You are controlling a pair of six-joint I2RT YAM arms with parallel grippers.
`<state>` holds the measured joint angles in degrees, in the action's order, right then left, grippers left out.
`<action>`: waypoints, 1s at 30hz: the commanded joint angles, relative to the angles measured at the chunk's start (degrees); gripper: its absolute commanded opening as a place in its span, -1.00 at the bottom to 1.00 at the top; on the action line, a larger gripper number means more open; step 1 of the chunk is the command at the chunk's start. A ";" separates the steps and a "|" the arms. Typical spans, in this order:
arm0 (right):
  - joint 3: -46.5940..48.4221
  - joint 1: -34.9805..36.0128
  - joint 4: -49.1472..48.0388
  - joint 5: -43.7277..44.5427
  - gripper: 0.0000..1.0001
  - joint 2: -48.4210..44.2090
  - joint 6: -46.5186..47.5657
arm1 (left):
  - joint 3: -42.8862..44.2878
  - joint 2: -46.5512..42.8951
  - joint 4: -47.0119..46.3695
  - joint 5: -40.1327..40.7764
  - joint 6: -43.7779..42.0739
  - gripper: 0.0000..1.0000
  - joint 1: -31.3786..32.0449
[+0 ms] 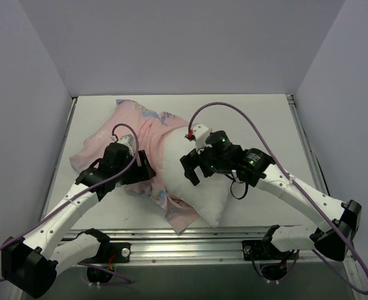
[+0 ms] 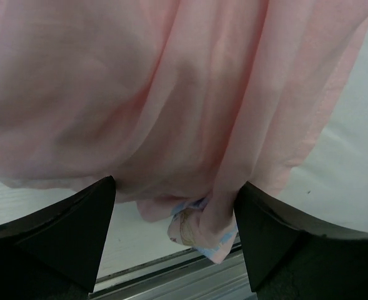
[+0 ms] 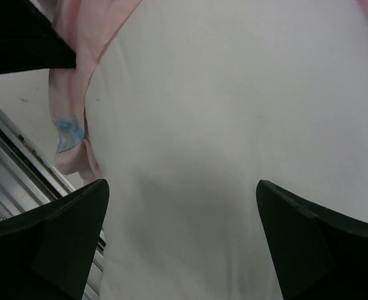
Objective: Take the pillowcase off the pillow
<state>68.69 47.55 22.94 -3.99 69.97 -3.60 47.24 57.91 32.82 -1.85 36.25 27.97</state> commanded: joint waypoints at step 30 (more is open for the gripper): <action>1.00 6.86 -0.01 20.25 -1.00 16.61 -3.17 | 2.06 10.38 -11.73 5.44 -3.29 -0.95 -9.05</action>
<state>67.66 56.47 14.06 13.30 90.67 -5.13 46.06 68.71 19.20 -3.55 34.28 23.24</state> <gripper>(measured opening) 0.068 0.037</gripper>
